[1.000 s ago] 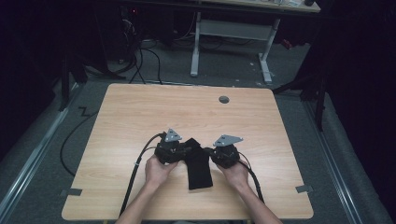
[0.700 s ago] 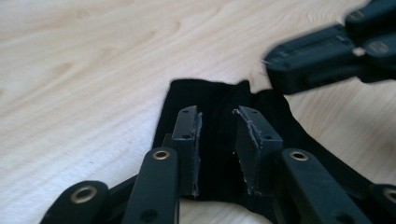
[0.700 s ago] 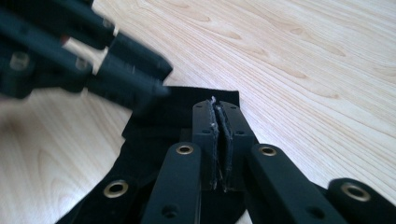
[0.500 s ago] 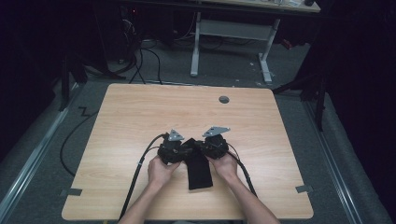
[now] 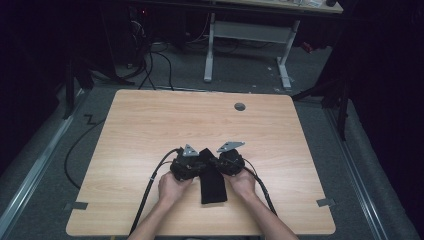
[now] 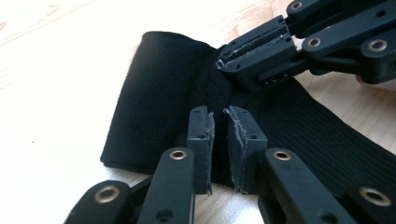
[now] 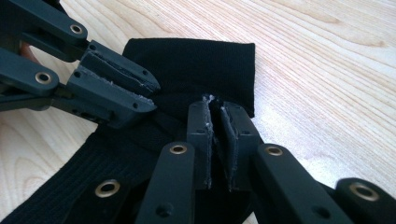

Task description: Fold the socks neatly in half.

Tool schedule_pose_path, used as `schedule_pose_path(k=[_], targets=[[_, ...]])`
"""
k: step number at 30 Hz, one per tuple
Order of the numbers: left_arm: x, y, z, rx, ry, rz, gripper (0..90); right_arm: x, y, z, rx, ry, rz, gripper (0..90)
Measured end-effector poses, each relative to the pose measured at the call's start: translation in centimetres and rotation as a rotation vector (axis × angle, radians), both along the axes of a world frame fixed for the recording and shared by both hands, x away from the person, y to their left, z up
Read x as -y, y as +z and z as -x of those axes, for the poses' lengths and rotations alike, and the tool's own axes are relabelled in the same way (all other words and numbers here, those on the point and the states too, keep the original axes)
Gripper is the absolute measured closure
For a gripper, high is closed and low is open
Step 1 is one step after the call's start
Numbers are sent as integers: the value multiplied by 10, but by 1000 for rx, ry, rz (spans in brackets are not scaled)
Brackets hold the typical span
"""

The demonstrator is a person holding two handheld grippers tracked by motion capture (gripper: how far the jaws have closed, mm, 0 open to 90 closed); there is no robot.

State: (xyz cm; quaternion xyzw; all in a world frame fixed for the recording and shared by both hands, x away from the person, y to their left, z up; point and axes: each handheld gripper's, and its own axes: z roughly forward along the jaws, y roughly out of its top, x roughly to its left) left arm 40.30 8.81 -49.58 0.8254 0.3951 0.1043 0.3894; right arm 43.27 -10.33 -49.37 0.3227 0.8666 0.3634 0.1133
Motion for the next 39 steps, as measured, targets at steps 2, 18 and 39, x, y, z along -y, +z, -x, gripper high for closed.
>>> schedule_pose_path(k=[2, 18, 39], targets=[[-1, -1, -3, 7, 13, 10, 803, -1, -1, -1, 9, -2, 6, 824], [-10, 10, -11, 32, 95, 40, 577, 2, 4, -9, 20, -17, -23, 793], [-25, 10, -43, -29, 245, 68, 402, 31, -3, 38, 19, 51, -9, 794]])
